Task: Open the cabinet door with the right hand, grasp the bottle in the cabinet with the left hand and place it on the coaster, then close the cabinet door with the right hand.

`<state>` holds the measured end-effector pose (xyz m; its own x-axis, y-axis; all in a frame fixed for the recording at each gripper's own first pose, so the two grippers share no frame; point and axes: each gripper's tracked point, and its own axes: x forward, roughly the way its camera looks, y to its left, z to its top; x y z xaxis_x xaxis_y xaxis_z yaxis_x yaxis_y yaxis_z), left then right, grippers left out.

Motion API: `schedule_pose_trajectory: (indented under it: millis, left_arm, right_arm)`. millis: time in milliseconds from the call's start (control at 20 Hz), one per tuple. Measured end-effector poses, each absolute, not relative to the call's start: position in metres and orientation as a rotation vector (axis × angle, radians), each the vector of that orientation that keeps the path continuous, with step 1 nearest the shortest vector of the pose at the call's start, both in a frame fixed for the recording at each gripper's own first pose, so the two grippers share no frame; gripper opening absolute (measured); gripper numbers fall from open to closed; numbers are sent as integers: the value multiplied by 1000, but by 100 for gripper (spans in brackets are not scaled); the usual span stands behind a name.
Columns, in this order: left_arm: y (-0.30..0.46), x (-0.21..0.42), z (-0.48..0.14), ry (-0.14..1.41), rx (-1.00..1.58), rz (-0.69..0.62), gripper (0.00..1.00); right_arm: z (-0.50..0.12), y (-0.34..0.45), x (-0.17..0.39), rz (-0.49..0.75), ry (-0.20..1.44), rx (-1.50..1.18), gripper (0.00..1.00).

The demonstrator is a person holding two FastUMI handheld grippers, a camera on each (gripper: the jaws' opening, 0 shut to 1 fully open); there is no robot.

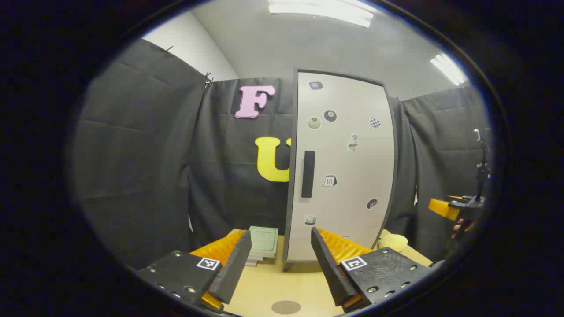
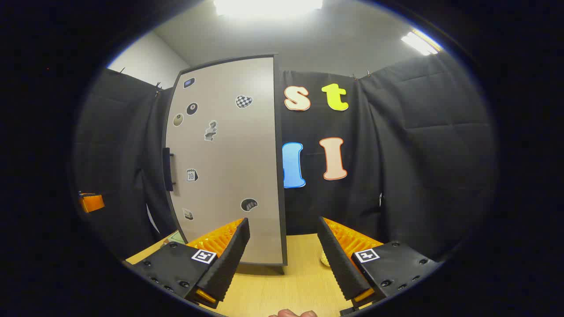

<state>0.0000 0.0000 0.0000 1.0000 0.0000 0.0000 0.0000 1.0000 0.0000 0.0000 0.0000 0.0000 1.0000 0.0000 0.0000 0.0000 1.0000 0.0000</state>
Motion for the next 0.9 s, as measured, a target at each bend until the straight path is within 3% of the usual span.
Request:
schedule_pose_trajectory:
  millis: [250,900]
  left_arm:
    - [13,13,15,-7,-28,-43,82]
    - [40,36,7,19,-23,-63,82]
  right_arm:
    - [2,11,3,-57,1,33,98]
    - [20,42,4,-57,13,63,98]
